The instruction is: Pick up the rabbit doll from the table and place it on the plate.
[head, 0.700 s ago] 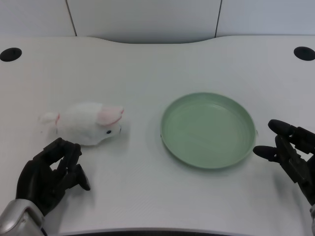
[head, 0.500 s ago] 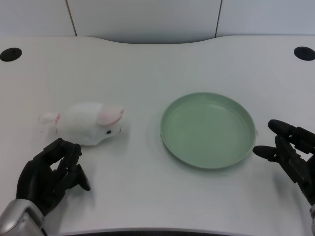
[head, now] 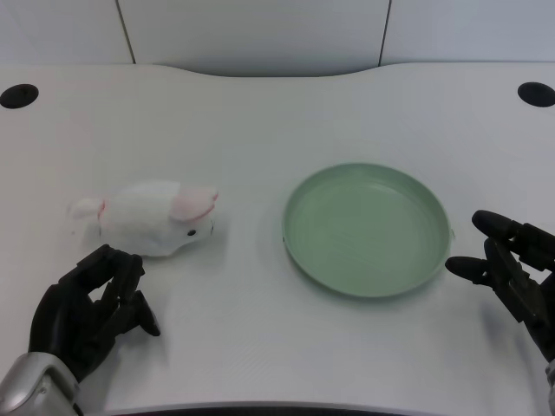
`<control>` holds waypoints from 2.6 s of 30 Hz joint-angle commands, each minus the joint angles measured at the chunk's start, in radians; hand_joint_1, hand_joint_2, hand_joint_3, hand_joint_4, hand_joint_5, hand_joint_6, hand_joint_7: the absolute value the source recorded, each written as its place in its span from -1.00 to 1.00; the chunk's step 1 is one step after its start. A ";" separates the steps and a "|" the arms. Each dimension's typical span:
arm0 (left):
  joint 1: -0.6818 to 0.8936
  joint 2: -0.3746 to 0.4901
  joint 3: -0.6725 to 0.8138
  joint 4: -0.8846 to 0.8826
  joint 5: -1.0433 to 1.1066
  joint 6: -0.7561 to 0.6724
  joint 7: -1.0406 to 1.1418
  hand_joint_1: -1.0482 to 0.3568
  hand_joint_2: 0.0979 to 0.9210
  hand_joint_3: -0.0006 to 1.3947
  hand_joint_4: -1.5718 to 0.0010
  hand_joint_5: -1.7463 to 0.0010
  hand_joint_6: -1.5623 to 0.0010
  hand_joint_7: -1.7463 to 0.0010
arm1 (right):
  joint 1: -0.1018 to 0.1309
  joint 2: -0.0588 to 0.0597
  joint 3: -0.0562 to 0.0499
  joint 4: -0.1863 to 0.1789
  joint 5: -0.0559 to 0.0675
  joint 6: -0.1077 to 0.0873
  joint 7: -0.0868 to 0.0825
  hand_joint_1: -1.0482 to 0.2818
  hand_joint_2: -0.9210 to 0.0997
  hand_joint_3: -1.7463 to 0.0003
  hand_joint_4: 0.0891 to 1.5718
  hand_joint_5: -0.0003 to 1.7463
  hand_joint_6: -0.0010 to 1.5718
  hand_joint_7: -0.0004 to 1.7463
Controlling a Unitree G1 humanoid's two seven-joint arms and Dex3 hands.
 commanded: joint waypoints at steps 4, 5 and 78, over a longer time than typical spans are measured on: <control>0.035 0.031 -0.052 -0.010 0.120 -0.243 -0.013 -0.33 1.00 -0.30 -0.19 -1.00 0.21 -1.00 | 0.007 -0.004 -0.005 -0.006 0.008 0.001 -0.007 0.29 -1.00 0.60 0.31 -0.53 0.44 -0.99; 0.038 0.037 -0.064 -0.017 0.142 -0.307 -0.023 -0.32 1.00 -0.28 -0.17 -1.00 0.24 -1.00 | 0.005 -0.005 -0.007 -0.002 0.011 0.001 -0.004 0.30 -1.00 0.59 0.31 -0.54 0.44 -0.99; -0.899 0.160 -0.821 0.904 1.090 -0.250 0.035 -1.00 0.78 -0.99 1.00 1.00 0.92 0.96 | 0.085 -0.004 0.003 -0.087 0.016 0.000 -0.001 0.30 -1.00 0.61 0.35 -0.55 0.42 -1.00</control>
